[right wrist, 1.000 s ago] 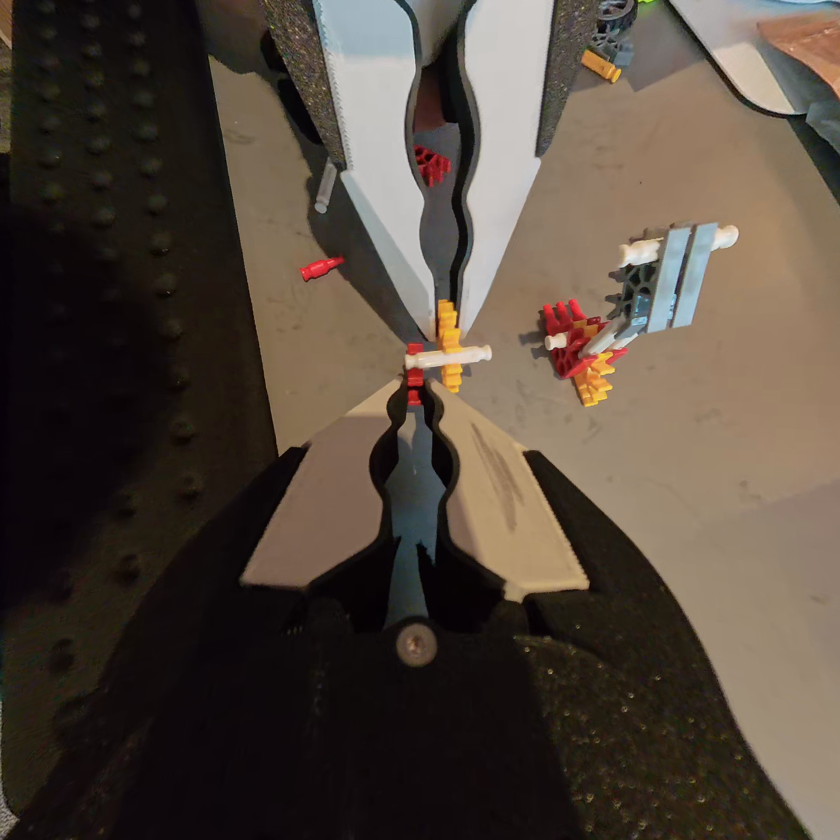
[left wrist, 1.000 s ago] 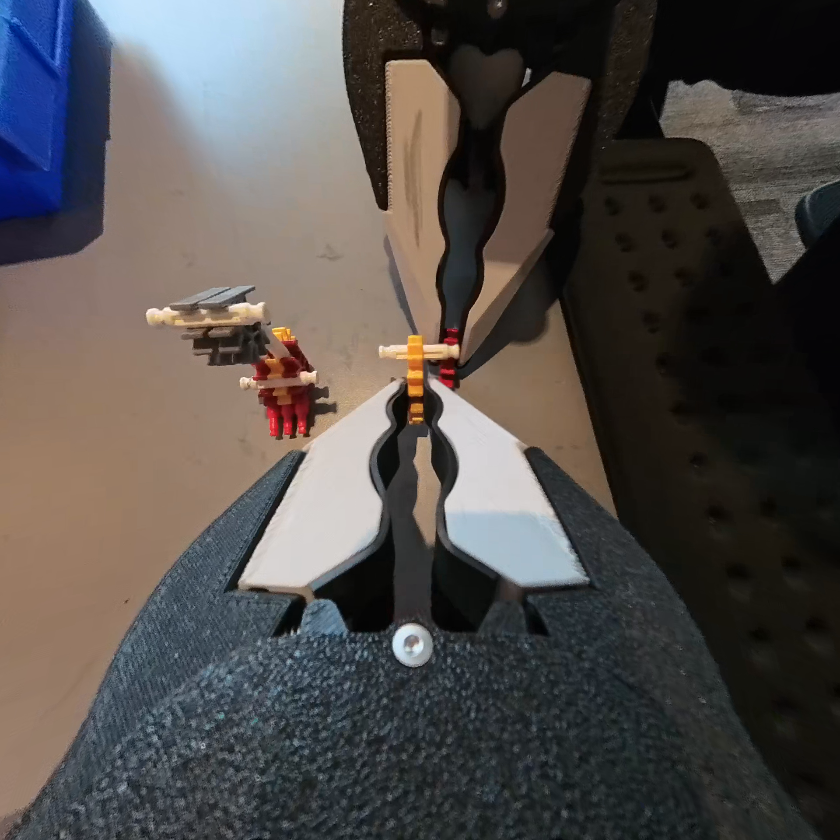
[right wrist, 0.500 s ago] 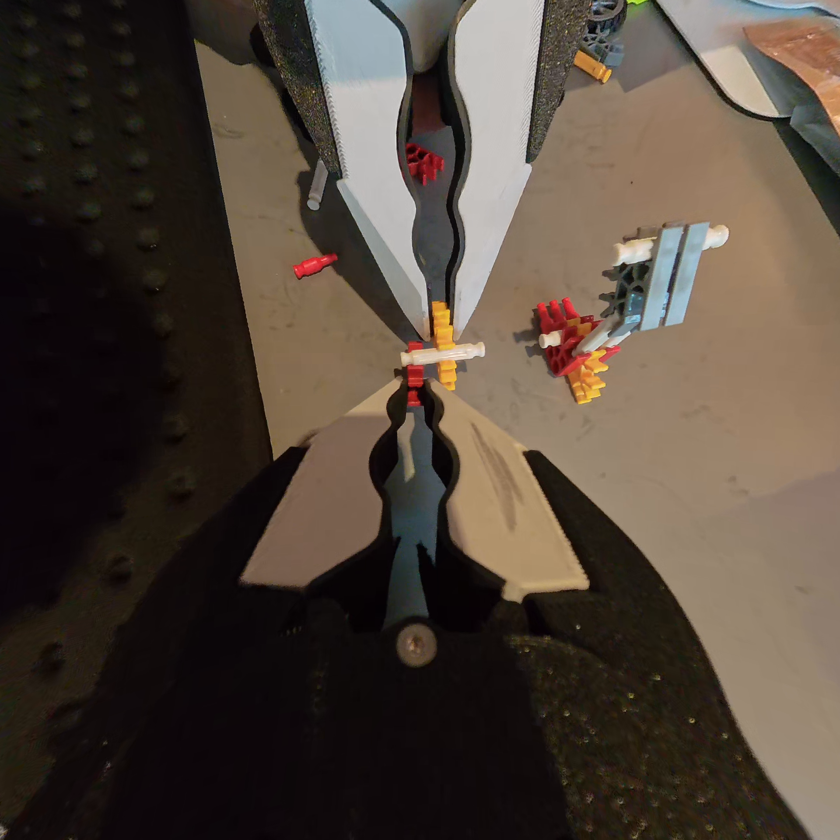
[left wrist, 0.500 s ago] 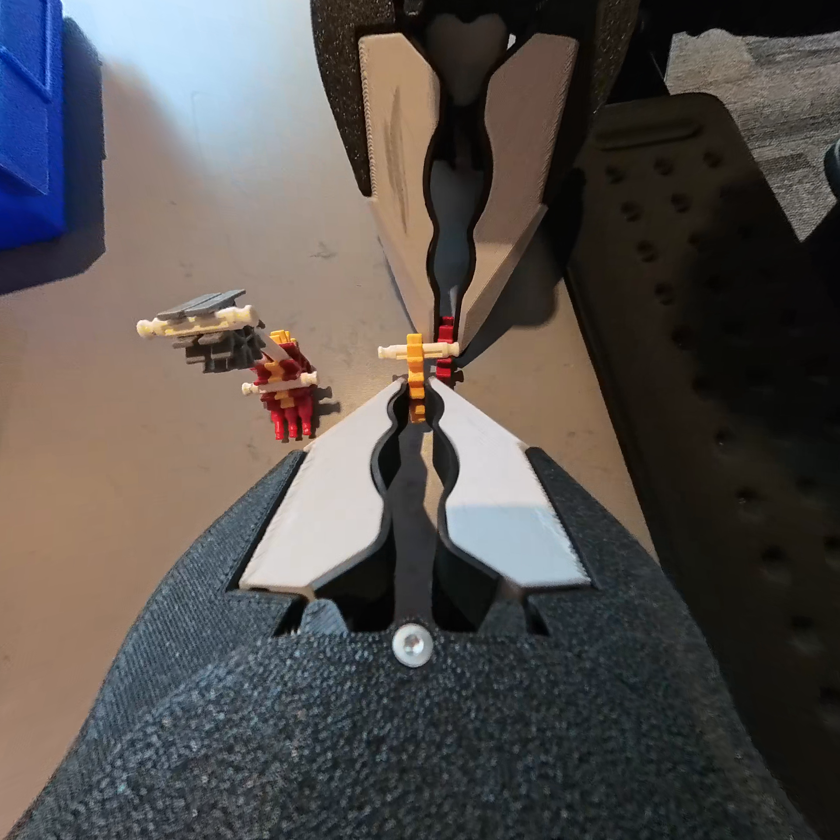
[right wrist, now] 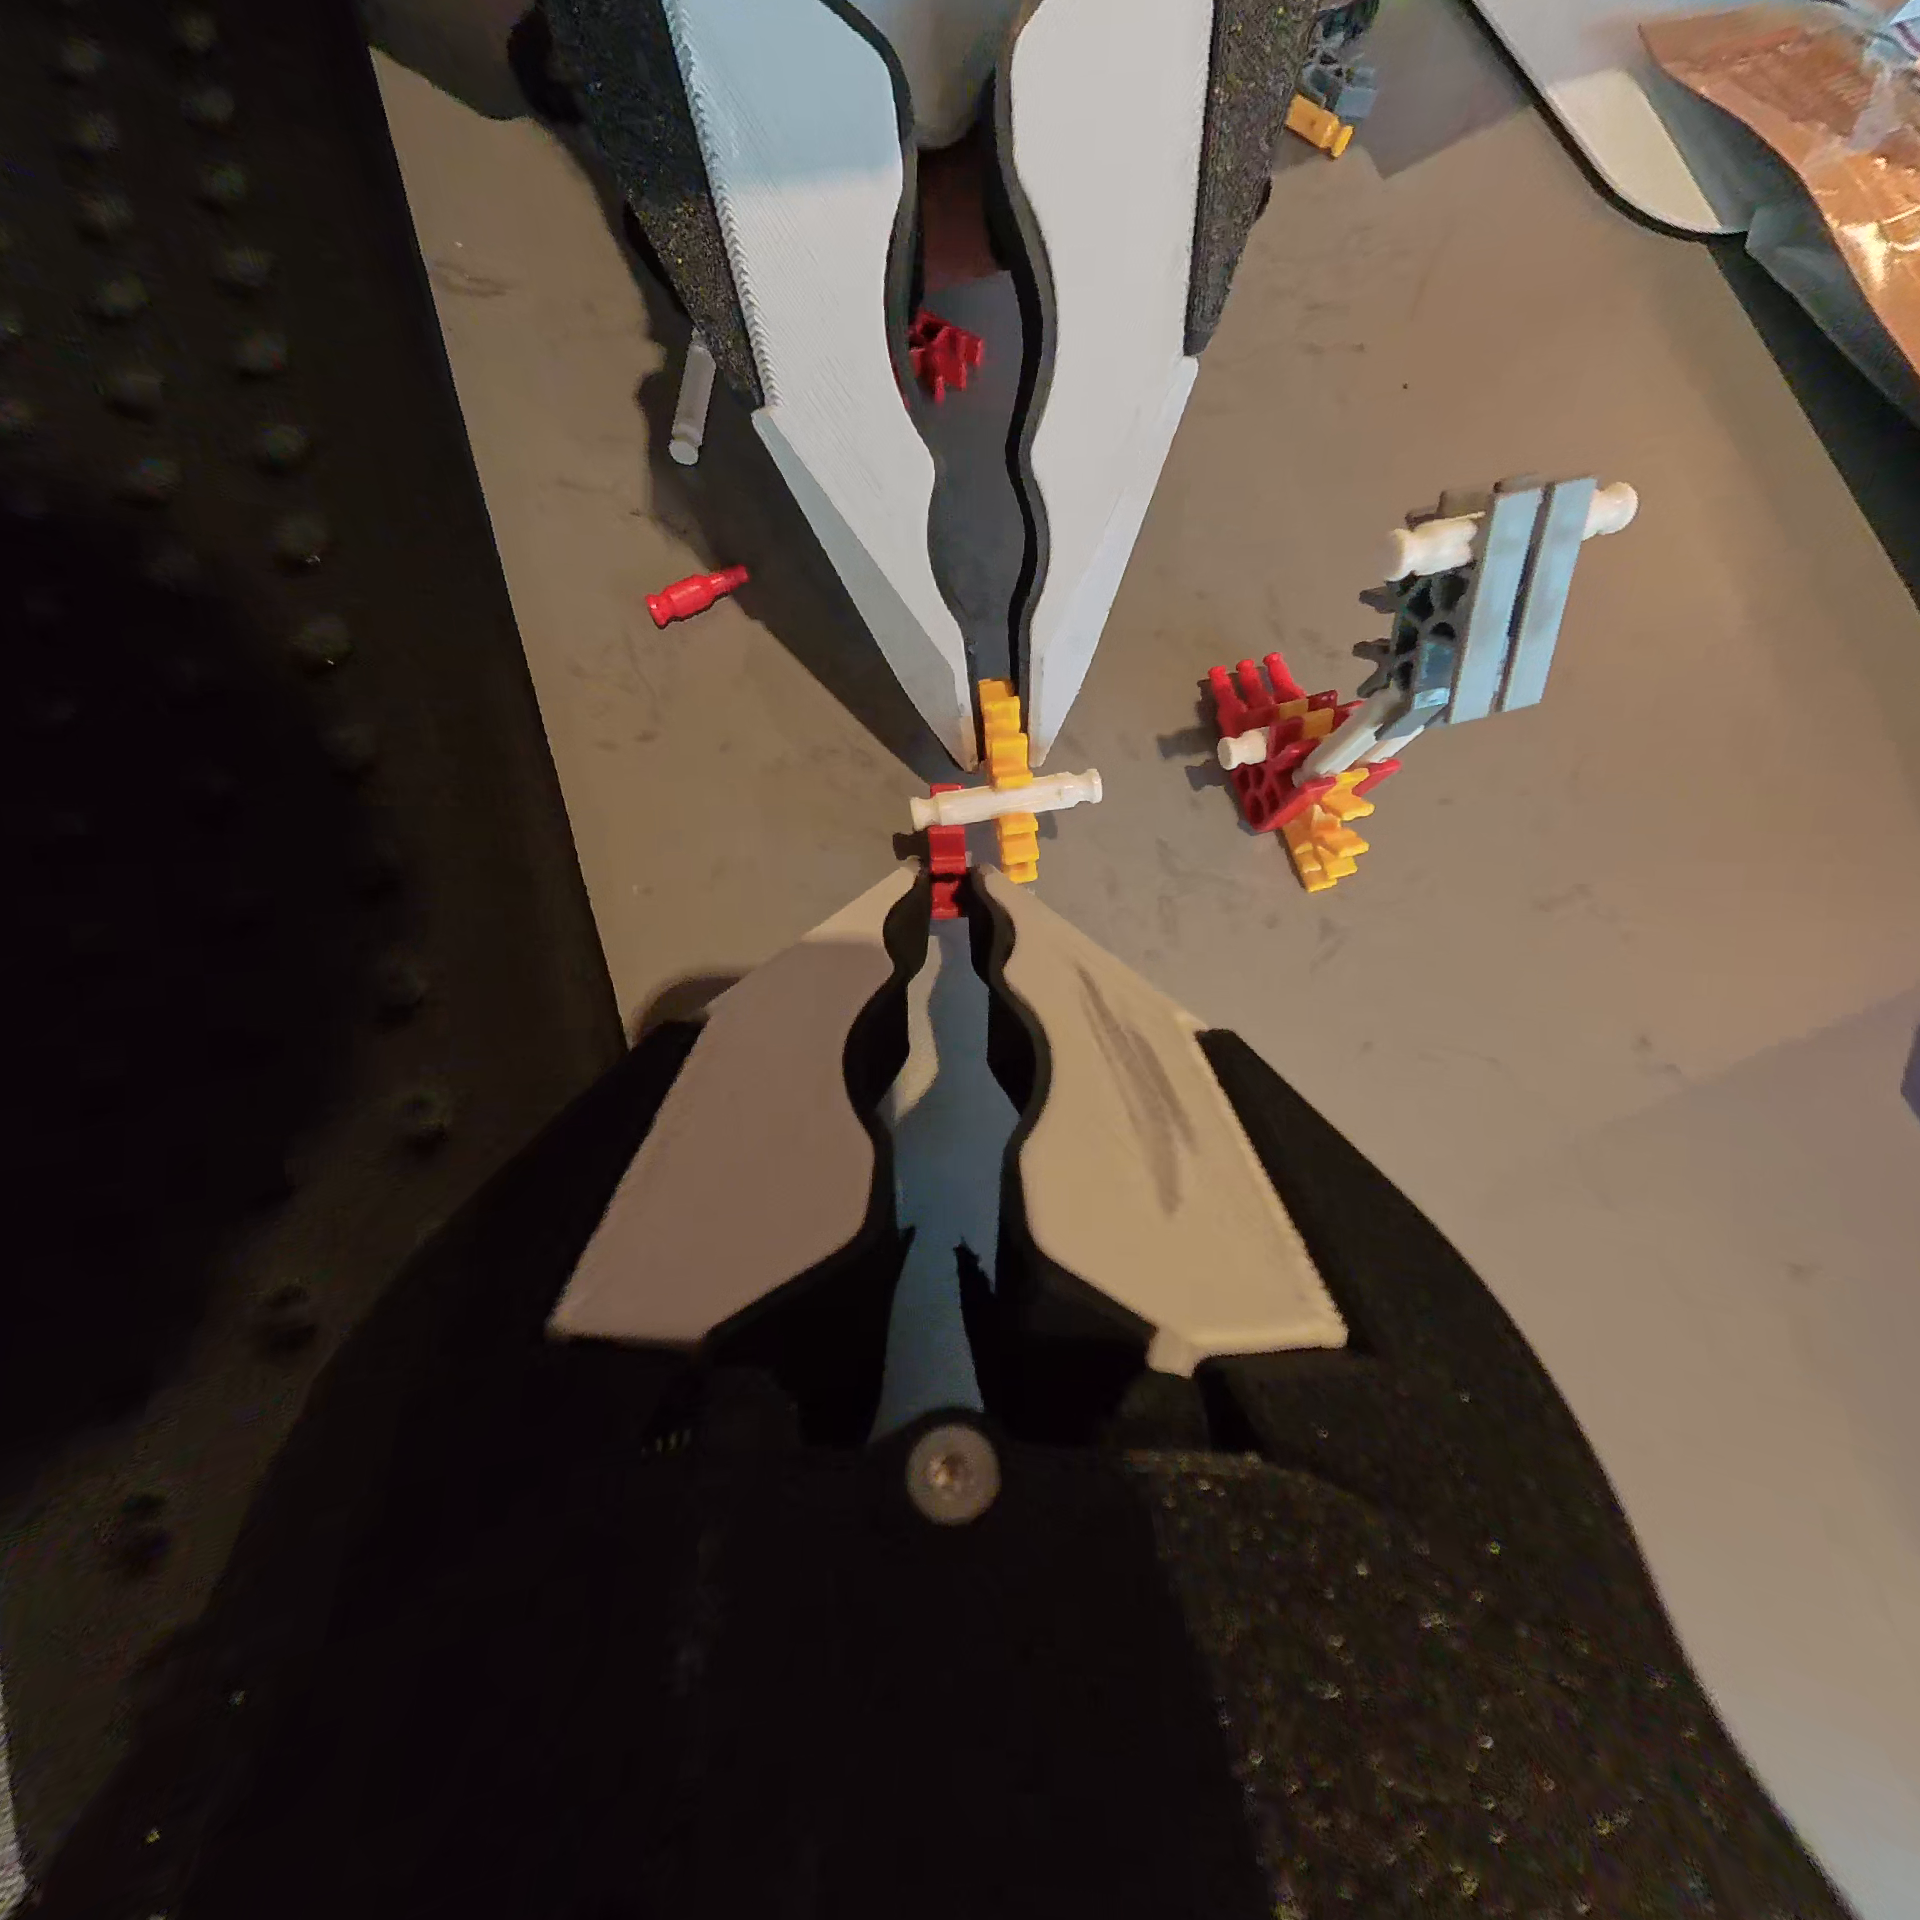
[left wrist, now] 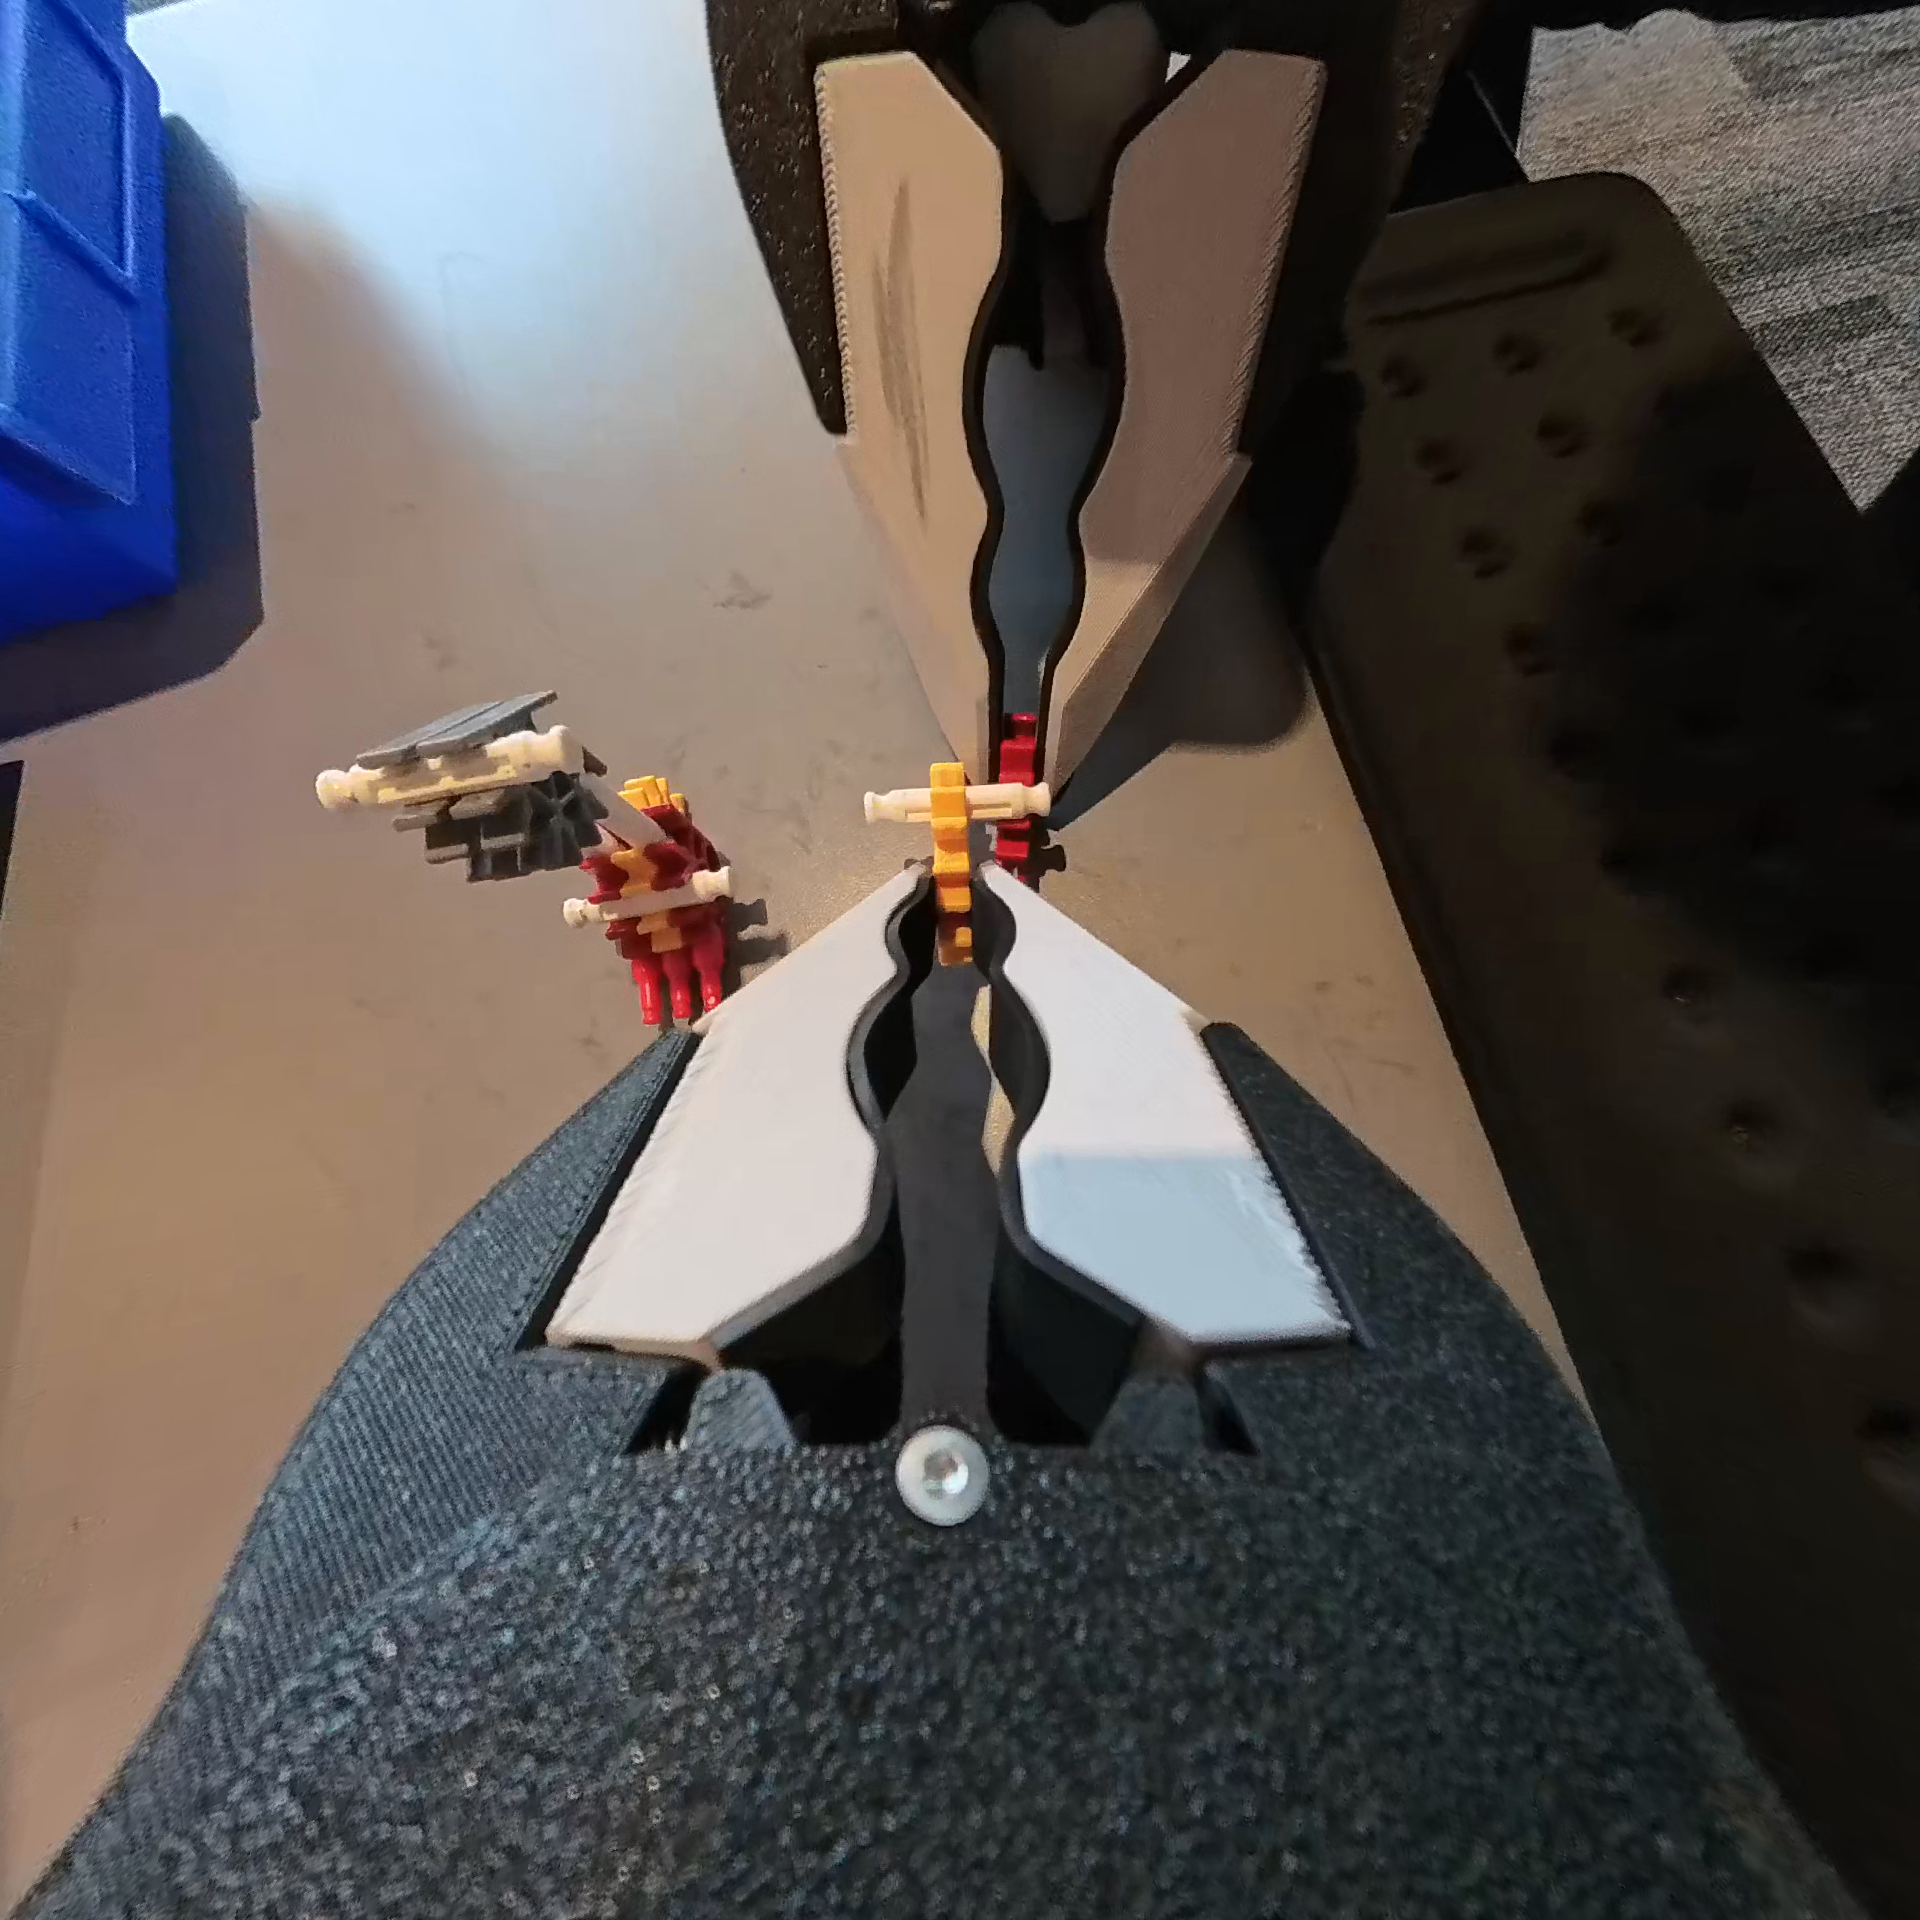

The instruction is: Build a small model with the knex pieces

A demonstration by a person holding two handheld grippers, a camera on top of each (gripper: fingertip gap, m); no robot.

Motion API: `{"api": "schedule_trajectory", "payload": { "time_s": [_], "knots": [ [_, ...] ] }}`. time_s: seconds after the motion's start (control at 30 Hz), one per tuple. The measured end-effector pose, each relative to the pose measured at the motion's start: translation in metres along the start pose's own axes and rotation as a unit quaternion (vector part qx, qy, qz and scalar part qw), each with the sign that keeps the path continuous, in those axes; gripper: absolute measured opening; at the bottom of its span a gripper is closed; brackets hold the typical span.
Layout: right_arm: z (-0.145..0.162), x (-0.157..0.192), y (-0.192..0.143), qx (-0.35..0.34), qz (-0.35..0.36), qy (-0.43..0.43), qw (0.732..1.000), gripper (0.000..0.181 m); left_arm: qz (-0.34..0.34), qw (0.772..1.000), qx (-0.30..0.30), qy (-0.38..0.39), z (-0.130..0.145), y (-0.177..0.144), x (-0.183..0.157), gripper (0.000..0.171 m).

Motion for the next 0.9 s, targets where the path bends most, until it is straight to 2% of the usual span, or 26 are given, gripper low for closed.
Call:
{"api": "schedule_trajectory", "payload": {
  "time_s": [0.57,0.9],
  "knots": [
    [0.0015,0.0003,-0.0006,-0.014,-0.016,0.031,0.999,0.006,0.033,0.999,-0.004,-0.019,0.0004,0.0008,-0.0012,0.006],
    [0.0005,0.0023,-0.0018,0.006,0.015,0.014,1.0,0.006,0.019,1.0,-0.003,-0.006,0.0002,0.002,-0.001,0.006]
  ]
}}
Point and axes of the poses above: each gripper's, where its closed fingertips meet, y out along the fingers, z out of its underside, x = y × z across the jaws, the point moved 3 cm from there along -y, back along the fingers, and after that the axes turned 11 degrees about -y, right-handed, at the moved point
